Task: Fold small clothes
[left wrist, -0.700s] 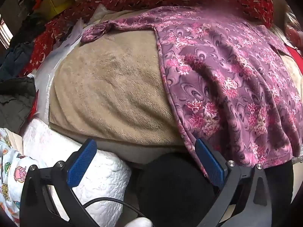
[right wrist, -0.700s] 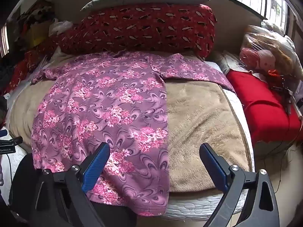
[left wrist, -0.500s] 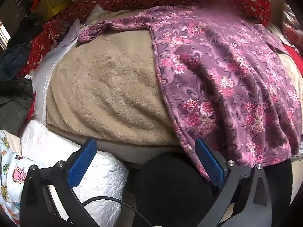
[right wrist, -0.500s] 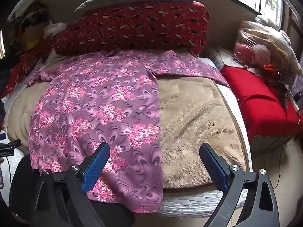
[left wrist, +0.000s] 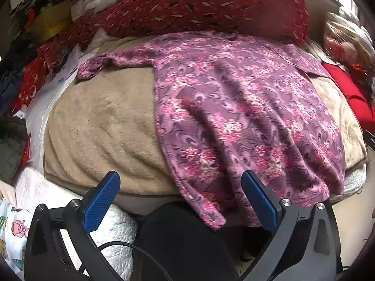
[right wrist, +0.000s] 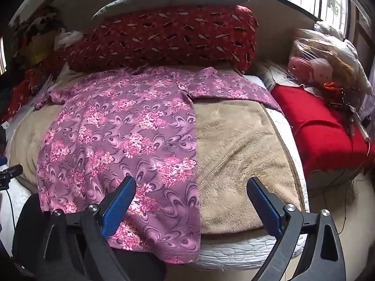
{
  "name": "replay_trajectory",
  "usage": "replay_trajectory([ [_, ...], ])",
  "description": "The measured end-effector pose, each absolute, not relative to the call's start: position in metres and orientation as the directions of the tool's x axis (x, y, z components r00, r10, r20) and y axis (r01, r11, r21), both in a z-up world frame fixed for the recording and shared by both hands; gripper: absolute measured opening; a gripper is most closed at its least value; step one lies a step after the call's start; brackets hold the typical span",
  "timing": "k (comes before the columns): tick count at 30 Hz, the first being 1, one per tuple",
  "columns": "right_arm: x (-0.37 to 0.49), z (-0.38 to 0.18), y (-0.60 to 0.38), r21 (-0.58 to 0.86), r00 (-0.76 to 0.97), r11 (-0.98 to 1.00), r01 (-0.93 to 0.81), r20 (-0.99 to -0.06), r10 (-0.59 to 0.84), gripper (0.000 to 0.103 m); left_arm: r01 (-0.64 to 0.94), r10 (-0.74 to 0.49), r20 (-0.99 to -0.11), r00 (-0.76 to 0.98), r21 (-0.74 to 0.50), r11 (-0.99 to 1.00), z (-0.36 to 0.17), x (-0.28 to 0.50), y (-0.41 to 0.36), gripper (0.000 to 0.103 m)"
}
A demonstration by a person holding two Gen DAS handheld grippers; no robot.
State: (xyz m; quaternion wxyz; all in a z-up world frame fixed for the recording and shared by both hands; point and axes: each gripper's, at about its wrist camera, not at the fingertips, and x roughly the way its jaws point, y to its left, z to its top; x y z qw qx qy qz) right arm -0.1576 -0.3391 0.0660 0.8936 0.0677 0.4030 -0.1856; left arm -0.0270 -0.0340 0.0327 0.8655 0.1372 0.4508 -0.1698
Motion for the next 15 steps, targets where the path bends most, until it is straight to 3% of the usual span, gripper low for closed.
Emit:
replay_trajectory([
  [15, -0.169, 0.069, -0.335, -0.021, 0.615, 0.923, 0.384, -0.740, -0.272, 0.096, 0.459, -0.211, -0.832, 0.513, 0.059, 0.887, 0.031, -0.042, -0.041, 0.103],
])
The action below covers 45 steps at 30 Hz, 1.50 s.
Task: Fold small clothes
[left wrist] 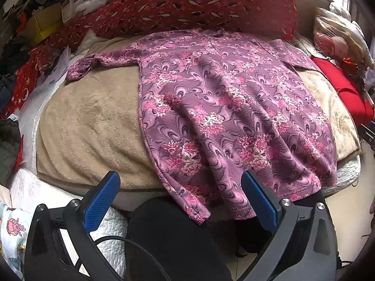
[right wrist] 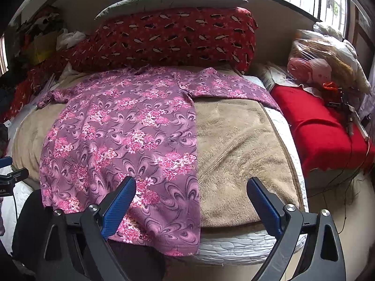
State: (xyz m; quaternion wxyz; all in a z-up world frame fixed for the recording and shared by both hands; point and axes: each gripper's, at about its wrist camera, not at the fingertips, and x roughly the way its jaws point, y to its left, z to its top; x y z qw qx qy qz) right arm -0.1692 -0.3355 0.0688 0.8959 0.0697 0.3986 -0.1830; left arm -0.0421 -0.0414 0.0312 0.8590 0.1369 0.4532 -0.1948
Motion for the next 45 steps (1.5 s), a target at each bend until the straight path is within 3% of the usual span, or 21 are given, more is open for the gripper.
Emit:
replay_trajectory([
  [23, -0.167, 0.062, -0.333, 0.010, 0.623, 0.932, 0.364, -0.746, -0.235, 0.096, 0.470, -0.189, -0.839, 0.509, 0.087, 0.879, 0.030, -0.044, -0.053, 0.103],
  [45, -0.162, 0.060, -0.331, 0.026, 0.627, 0.933, 0.360, -0.747, -0.221, 0.096, 0.465, -0.235, -0.850, 0.471, 0.013, 0.885, 0.028, -0.036, -0.050, 0.103],
])
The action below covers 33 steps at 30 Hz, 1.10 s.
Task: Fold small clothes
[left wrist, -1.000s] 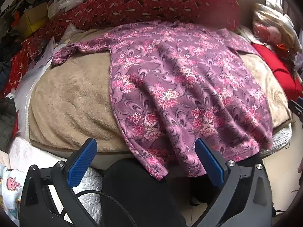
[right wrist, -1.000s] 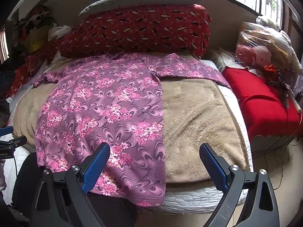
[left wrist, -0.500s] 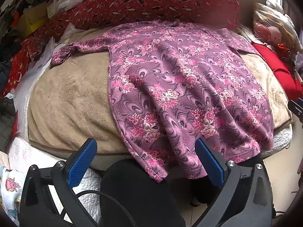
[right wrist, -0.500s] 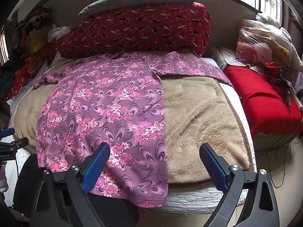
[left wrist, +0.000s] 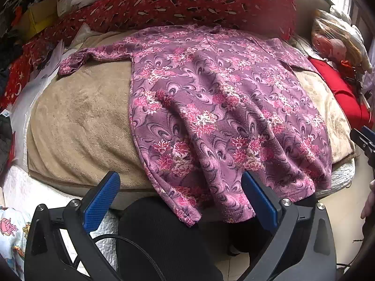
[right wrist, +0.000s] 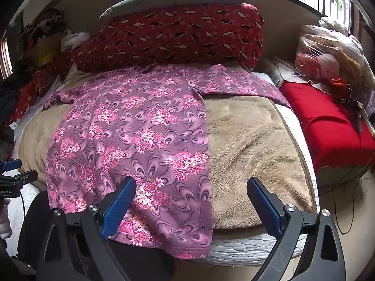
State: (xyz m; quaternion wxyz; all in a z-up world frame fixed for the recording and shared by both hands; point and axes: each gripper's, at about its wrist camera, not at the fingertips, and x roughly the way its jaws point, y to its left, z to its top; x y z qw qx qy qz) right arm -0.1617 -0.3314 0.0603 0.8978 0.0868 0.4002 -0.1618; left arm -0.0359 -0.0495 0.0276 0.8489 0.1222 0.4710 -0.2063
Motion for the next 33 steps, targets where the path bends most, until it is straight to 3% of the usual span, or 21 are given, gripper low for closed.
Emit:
replay_trajectory([
  [13, -0.159, 0.059, -0.332, 0.040, 0.629, 0.932, 0.360, -0.748, -0.210, 0.096, 0.420, -0.210, -0.858, 0.468, 0.007, 0.907, 0.024, -0.019, -0.039, 0.103],
  [22, -0.159, 0.026, -0.359, 0.105, 0.559, 0.897, 0.428, -0.811, -0.172, 0.096, 0.320, -0.132, -0.907, 0.399, 0.002, 0.947, -0.004, 0.006, -0.015, 0.103],
  [33, -0.161, 0.036, -0.353, 0.094, 0.583, 0.904, 0.417, -0.790, -0.187, 0.096, 0.379, -0.177, -0.855, 0.487, 0.025, 0.925, 0.022, -0.011, -0.030, 0.103],
])
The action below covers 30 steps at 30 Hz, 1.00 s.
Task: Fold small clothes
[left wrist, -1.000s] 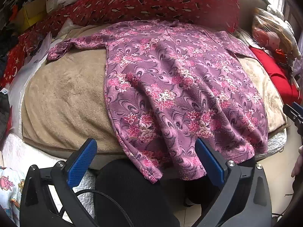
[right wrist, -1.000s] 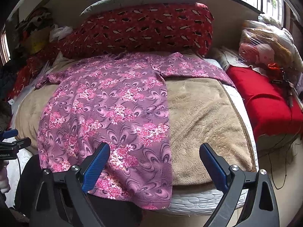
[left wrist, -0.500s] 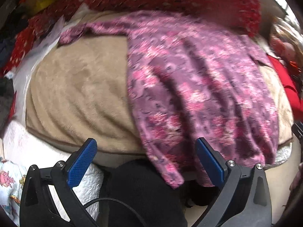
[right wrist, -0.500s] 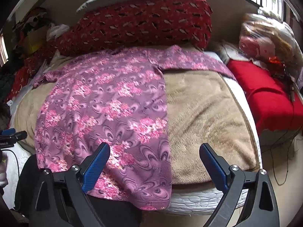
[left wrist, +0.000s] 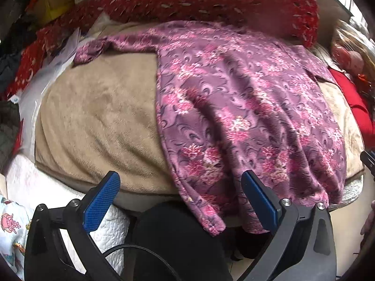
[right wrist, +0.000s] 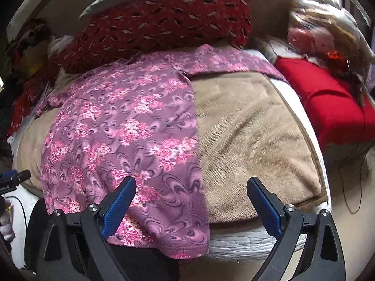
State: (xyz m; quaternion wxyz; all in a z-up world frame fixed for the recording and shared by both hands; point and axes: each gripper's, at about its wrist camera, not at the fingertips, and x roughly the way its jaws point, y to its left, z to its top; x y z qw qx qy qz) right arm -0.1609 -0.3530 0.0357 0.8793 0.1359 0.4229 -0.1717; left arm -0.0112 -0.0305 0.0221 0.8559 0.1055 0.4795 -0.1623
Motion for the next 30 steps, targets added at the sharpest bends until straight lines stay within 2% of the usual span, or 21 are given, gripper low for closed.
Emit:
replay_trajectory([
  [13, -0.159, 0.037, -0.342, 0.060, 0.589, 0.921, 0.384, -0.785, -0.194, 0.096, 0.405, -0.191, -0.845, 0.500, 0.033, 0.914, 0.027, -0.016, -0.035, 0.103],
  [21, -0.159, -0.008, -0.365, 0.083, 0.477, 0.884, 0.461, -0.863, -0.168, 0.095, 0.302, -0.150, -0.942, 0.300, -0.055, 0.952, -0.028, 0.023, -0.013, 0.103],
  [23, -0.154, -0.022, -0.365, 0.086, 0.449, 0.887, 0.454, -0.882, -0.144, 0.094, 0.309, -0.137, -0.951, 0.276, -0.047, 0.950, -0.039, 0.025, -0.018, 0.093],
  [24, -0.151, -0.028, -0.364, 0.087, 0.435, 0.890, 0.447, -0.891, -0.131, 0.088, 0.325, -0.145, -0.959, 0.243, -0.060, 0.944, -0.046, 0.026, -0.023, 0.070],
  [25, -0.148, -0.035, -0.362, 0.090, 0.419, 0.896, 0.434, -0.901, -0.112, 0.080, 0.341, -0.153, -0.966, 0.207, -0.075, 0.937, -0.051, 0.027, -0.027, 0.025],
  [26, -0.147, -0.040, -0.359, 0.103, 0.410, 0.903, 0.418, -0.908, -0.086, 0.058, 0.357, -0.156, -0.974, 0.166, -0.088, 0.930, -0.057, 0.028, -0.031, 0.003],
  [27, -0.145, -0.042, -0.356, 0.113, 0.407, 0.908, 0.403, -0.911, -0.067, 0.038, 0.366, -0.154, -0.978, 0.140, -0.094, 0.926, -0.061, 0.028, -0.034, 0.002],
  [28, -0.145, -0.041, -0.353, 0.112, 0.412, 0.915, 0.387, -0.909, -0.063, 0.028, 0.363, -0.154, -0.975, 0.161, -0.087, 0.928, -0.058, 0.027, -0.034, 0.002],
  [29, -0.146, -0.036, -0.350, 0.115, 0.430, 0.924, 0.364, -0.901, -0.057, 0.004, 0.366, -0.174, -0.967, 0.185, -0.097, 0.926, -0.049, 0.026, -0.032, 0.002],
  [30, -0.148, -0.030, -0.350, 0.142, 0.453, 0.928, 0.346, -0.891, -0.033, 0.006, 0.363, -0.190, -0.961, 0.202, -0.107, 0.925, -0.041, 0.026, -0.028, 0.002],
])
